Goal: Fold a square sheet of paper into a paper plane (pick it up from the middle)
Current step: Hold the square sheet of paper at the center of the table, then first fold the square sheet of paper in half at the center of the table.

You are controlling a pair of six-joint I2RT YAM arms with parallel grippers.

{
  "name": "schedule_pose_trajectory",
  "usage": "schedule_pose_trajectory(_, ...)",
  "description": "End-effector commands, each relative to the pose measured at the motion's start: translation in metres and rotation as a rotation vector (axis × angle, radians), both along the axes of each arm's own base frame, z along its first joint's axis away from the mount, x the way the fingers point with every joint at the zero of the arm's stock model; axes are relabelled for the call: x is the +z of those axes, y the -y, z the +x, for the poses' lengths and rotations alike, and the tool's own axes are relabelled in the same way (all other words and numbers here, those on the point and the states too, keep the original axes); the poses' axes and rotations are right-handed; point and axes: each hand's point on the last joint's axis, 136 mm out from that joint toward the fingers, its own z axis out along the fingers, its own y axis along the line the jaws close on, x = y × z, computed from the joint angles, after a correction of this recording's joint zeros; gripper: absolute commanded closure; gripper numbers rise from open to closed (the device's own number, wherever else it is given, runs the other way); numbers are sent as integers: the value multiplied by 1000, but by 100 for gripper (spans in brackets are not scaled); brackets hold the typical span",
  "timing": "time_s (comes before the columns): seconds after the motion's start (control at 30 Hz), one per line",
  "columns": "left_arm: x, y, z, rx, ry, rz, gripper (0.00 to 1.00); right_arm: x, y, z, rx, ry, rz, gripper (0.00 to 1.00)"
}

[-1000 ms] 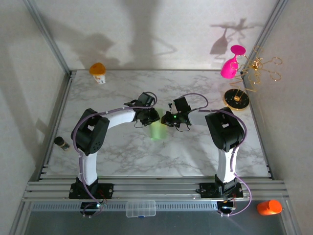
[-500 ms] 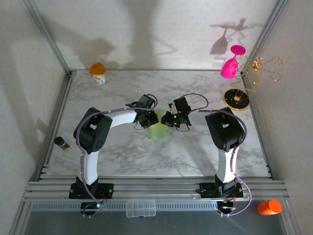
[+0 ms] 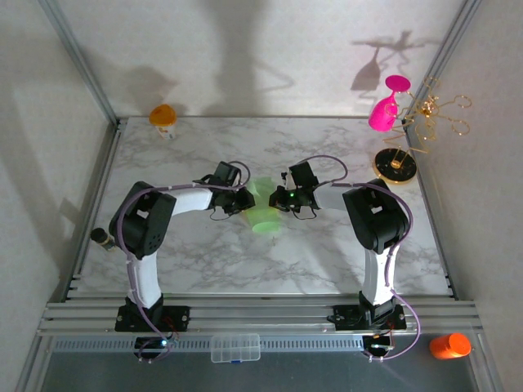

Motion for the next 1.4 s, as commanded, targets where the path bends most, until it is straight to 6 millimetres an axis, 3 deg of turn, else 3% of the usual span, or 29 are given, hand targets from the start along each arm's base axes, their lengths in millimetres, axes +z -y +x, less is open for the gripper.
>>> schedule_pose_trajectory(0.0,-11,-37,-13,17,-51,112,79,-106,80,-67,-58,-265,-420,99)
schedule_pose_trajectory(0.13,30,-9,-6,-3,21,-13,79,-105,80,-66,-59,-264,-417,99)
schedule_pose_trajectory(0.2,41,7,-7,-13,42,-60,79,-105,80,-67,-61,-264,-417,99)
schedule_pose_trajectory(0.3,35,25,-14,-34,24,-81,80,-106,80,-69,-62,-270,-416,99)
schedule_pose_trajectory(0.4,14,32,-23,-48,-29,-67,81,-108,81,-70,-64,-275,-416,99)
schedule_pose_trajectory(0.57,-14,20,-36,-46,-84,-14,82,-108,82,-72,-63,-277,-418,100)
schedule_pose_trajectory(0.77,-39,-28,-61,-22,-141,82,82,-108,83,-73,-63,-277,-422,100)
schedule_pose_trajectory(0.83,-38,-41,-66,-16,-145,97,83,-108,84,-73,-63,-277,-424,100)
schedule_pose_trajectory(0.9,-27,-41,-64,-21,-127,90,82,-108,84,-73,-62,-276,-425,100)
schedule_pose_trajectory(1.1,28,11,-39,-34,-11,-85,82,-108,84,-72,-61,-274,-428,100)
schedule_pose_trajectory(1.23,25,40,-39,-36,-19,-127,82,-109,85,-74,-61,-279,-429,100)
schedule_pose_trajectory(1.37,4,43,-46,-33,-63,-106,83,-110,84,-74,-58,-282,-425,100)
